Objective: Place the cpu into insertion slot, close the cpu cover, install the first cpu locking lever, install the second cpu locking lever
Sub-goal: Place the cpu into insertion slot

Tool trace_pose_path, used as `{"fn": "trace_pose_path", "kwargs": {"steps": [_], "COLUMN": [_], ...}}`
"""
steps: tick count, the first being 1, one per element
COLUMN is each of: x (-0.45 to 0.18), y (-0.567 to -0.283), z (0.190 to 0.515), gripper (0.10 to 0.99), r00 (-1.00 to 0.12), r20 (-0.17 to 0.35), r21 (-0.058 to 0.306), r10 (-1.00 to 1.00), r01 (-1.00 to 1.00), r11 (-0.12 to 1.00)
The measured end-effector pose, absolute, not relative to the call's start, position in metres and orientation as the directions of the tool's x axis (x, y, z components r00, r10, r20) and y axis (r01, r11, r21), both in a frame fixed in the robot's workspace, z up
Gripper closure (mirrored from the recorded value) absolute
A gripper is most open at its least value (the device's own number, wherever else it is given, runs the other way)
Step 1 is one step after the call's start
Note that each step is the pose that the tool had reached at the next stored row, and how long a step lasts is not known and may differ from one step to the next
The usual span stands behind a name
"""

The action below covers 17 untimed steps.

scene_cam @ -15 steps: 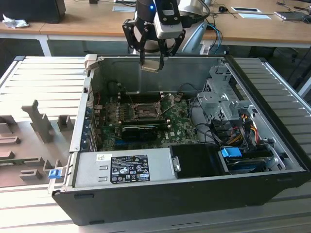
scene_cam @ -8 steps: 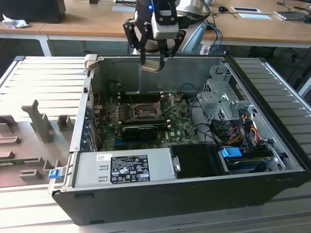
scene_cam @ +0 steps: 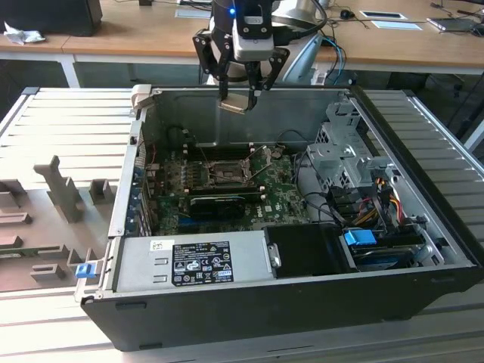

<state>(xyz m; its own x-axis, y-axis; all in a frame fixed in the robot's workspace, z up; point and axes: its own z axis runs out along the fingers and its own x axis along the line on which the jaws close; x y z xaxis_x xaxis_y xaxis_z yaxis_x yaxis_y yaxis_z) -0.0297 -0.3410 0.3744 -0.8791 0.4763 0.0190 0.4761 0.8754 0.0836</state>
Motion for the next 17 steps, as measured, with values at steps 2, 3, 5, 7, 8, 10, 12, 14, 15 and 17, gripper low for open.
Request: {"fn": "trace_pose_path", "kwargs": {"steps": [2, 3, 5, 7, 8, 10, 12, 14, 15, 17], "x": [-0.0297, -0.0297, -0.0296, -0.0296, -0.0296, -0.0296, -0.0295, -0.0294, -0.0295, -0.0294], "y": [-0.341, -0.341, -0.341, -0.341, -0.341, -0.341, -0.341, -0.341, -0.341, -0.341], "z": [0.3743, 0.3742, 0.3742, 0.3742, 0.3741, 0.374, 0.374, 0.3738, 0.3737, 0.3735], "gripper": [0.557, 0.557, 0.557, 0.557, 0.557, 0.557, 0.557, 0.557, 0.557, 0.557], "r00": [-0.87, -0.863, -0.854, -0.844, -0.838, -0.823, -0.81, -0.794, -0.785, -0.76], "r20": [0.019, 0.018, 0.018, 0.018, 0.018, 0.018, 0.017, 0.017, 0.017, 0.017], "r21": [0.083, 0.083, 0.082, 0.082, 0.082, 0.081, 0.081, 0.08, 0.08, 0.08], "r10": [0.492, 0.505, 0.52, 0.537, 0.546, 0.567, 0.586, 0.608, 0.619, 0.65], "r01": [0.492, 0.505, 0.519, 0.536, 0.545, 0.567, 0.586, 0.607, 0.618, 0.649], "r11": [0.867, 0.859, 0.851, 0.84, 0.834, 0.82, 0.806, 0.791, 0.782, 0.757]}}
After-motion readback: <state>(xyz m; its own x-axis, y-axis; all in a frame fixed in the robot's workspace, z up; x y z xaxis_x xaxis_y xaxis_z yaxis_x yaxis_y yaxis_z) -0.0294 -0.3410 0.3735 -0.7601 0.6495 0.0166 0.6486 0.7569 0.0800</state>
